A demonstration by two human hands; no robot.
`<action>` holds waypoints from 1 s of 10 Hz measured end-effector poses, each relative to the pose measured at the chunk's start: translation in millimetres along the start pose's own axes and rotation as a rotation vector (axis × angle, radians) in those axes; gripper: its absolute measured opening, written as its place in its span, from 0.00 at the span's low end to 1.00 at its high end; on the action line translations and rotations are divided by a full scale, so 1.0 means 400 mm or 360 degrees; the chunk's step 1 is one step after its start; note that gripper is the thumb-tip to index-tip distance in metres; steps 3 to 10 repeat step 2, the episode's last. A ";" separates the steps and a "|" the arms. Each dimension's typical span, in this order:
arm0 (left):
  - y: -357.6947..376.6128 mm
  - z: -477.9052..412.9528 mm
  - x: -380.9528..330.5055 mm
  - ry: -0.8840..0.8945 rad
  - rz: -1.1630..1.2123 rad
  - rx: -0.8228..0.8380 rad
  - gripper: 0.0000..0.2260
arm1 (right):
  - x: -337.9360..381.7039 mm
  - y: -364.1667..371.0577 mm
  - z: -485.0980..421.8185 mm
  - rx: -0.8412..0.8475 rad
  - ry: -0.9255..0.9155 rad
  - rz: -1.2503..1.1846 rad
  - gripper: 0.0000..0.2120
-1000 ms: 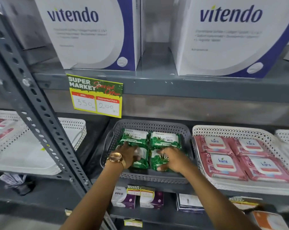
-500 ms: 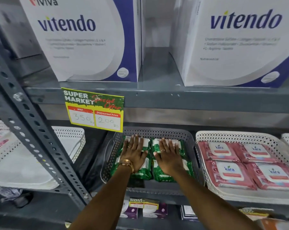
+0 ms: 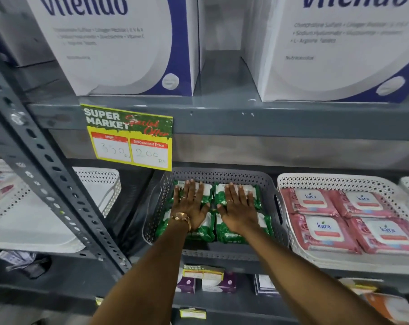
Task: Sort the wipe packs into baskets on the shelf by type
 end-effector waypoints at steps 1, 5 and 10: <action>-0.026 0.008 -0.003 0.0005 0.0001 0.0106 0.29 | 0.005 -0.029 0.014 0.0066 -0.0019 -0.0095 0.33; -0.064 0.033 -0.034 0.0024 -0.0007 -0.0046 0.29 | -0.015 -0.067 0.061 -0.0279 -0.0042 -0.0201 0.33; -0.064 0.033 -0.034 0.0024 -0.0007 -0.0046 0.29 | -0.015 -0.067 0.061 -0.0279 -0.0042 -0.0201 0.33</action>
Point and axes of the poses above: each hand's wrist, its own z-axis away from the middle knuckle, its own y-axis out of the palm, x = y × z, the point moved 1 cm from there along -z, towards the middle knuckle, and after that the axes turned 2 degrees about z, right-handed, at the moved point
